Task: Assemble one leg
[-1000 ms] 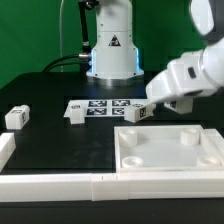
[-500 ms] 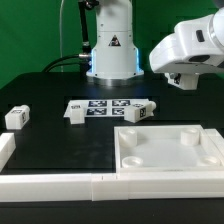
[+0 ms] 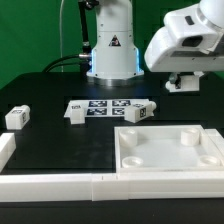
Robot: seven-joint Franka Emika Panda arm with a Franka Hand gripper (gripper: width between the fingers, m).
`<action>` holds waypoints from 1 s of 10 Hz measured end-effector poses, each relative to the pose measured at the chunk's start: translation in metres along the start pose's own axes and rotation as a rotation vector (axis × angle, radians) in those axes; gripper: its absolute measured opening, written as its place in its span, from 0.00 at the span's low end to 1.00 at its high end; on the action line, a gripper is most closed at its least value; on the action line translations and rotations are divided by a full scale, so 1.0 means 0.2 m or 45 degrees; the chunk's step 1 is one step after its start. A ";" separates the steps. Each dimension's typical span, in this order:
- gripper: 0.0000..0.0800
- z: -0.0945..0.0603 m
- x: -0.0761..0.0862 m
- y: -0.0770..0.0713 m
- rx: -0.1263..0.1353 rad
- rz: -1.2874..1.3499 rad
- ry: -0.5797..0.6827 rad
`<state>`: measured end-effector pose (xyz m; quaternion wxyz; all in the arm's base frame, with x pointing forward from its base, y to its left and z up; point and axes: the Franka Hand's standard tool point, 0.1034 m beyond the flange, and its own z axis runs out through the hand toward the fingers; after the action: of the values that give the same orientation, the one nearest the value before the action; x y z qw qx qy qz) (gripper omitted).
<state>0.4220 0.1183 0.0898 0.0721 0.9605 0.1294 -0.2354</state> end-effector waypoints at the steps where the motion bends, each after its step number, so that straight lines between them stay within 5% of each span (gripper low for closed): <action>1: 0.36 -0.05 0.03 0.07 0.017 0.023 0.109; 3: 0.36 -0.13 0.13 0.16 0.041 0.030 0.329; 7: 0.36 -0.15 0.17 0.12 0.075 0.015 0.835; 9: 0.36 -0.26 0.28 0.19 0.022 -0.101 1.104; 10: 0.36 -0.23 0.33 0.23 -0.012 -0.154 1.156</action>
Offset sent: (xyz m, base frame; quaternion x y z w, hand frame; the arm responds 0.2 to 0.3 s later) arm 0.0000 0.0000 0.0000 0.0000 0.2667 0.0000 0.9638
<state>0.5124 0.0978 0.1029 -0.0014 0.9568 0.2050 0.2063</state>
